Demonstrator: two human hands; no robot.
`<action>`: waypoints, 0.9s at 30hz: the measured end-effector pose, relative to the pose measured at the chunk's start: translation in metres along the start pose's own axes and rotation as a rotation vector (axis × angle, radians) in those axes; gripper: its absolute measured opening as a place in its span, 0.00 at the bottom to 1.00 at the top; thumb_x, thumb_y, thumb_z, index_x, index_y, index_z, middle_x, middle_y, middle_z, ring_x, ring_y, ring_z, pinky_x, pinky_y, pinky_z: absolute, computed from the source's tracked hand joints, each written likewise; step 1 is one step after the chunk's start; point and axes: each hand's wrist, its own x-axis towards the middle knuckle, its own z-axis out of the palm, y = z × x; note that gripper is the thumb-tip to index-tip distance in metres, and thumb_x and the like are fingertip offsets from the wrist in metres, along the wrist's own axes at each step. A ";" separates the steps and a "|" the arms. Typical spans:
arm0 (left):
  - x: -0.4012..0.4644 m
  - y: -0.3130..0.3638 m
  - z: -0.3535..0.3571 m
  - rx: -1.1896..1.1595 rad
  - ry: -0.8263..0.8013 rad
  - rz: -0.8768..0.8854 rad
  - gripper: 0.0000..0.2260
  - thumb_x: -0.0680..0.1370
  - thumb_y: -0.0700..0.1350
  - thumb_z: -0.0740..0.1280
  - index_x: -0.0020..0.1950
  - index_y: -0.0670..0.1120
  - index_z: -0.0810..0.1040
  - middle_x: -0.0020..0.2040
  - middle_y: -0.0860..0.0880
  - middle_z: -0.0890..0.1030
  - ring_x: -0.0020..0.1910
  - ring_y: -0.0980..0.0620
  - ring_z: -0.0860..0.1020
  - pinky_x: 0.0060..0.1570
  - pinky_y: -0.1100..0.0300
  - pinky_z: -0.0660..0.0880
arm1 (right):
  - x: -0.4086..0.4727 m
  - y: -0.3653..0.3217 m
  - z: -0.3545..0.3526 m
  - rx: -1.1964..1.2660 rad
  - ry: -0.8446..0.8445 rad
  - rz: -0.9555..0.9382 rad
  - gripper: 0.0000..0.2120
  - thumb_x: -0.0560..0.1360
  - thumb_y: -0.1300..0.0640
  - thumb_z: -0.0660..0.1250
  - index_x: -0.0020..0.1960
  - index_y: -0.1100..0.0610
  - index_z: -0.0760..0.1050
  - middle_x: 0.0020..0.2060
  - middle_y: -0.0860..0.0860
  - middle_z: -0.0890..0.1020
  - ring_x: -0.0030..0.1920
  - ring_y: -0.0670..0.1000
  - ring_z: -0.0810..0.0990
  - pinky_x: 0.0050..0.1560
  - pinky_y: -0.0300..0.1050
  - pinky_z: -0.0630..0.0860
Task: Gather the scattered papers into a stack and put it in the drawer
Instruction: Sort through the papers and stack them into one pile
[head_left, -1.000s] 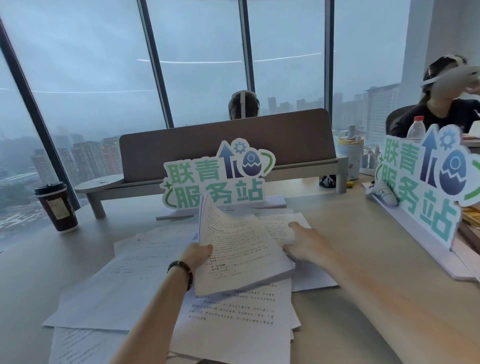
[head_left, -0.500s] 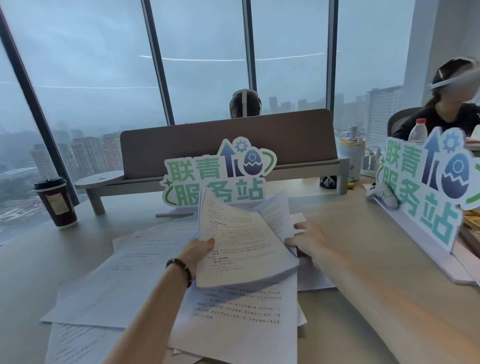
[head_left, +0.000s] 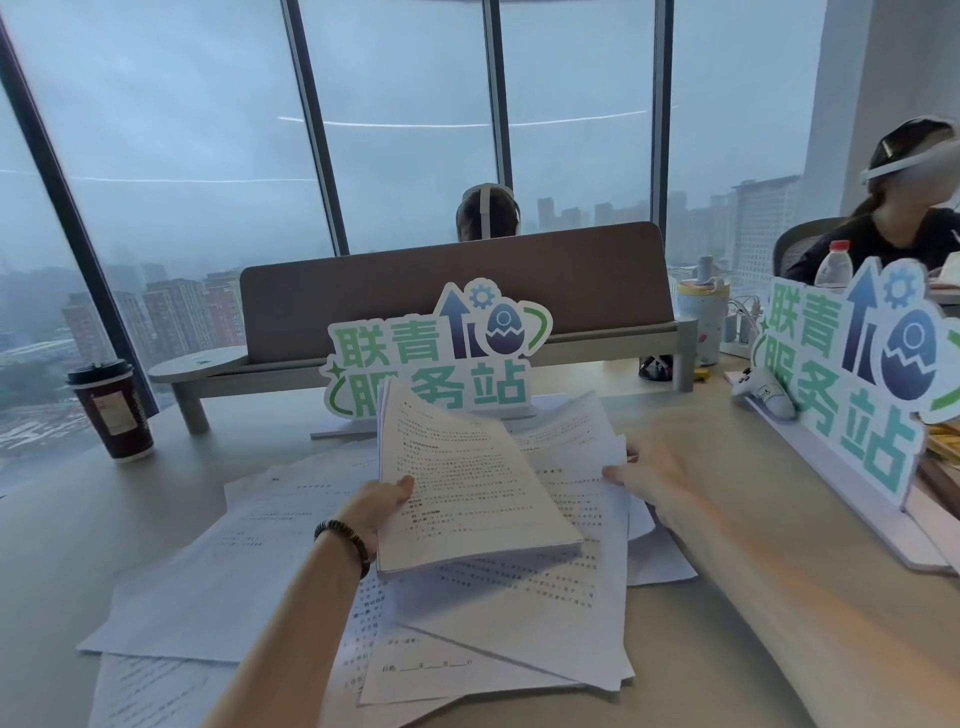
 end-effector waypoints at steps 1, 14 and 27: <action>0.000 0.001 -0.001 -0.008 0.000 0.007 0.13 0.82 0.42 0.63 0.62 0.36 0.75 0.55 0.37 0.80 0.51 0.38 0.79 0.53 0.42 0.76 | 0.000 0.000 -0.001 -0.017 0.027 -0.022 0.04 0.74 0.60 0.72 0.43 0.53 0.78 0.44 0.52 0.84 0.47 0.54 0.83 0.49 0.51 0.81; 0.003 -0.005 0.000 0.304 0.014 0.011 0.18 0.81 0.50 0.63 0.61 0.36 0.76 0.56 0.38 0.82 0.55 0.38 0.81 0.58 0.41 0.77 | 0.001 0.001 0.007 -0.542 0.011 -0.136 0.17 0.79 0.52 0.62 0.65 0.56 0.70 0.62 0.56 0.77 0.64 0.59 0.73 0.59 0.53 0.74; -0.006 -0.002 0.008 0.269 0.016 0.004 0.14 0.81 0.47 0.63 0.59 0.39 0.77 0.53 0.39 0.83 0.52 0.39 0.82 0.57 0.41 0.78 | 0.008 -0.007 -0.012 0.181 0.014 0.047 0.12 0.73 0.53 0.75 0.51 0.61 0.82 0.48 0.56 0.85 0.49 0.57 0.84 0.57 0.56 0.79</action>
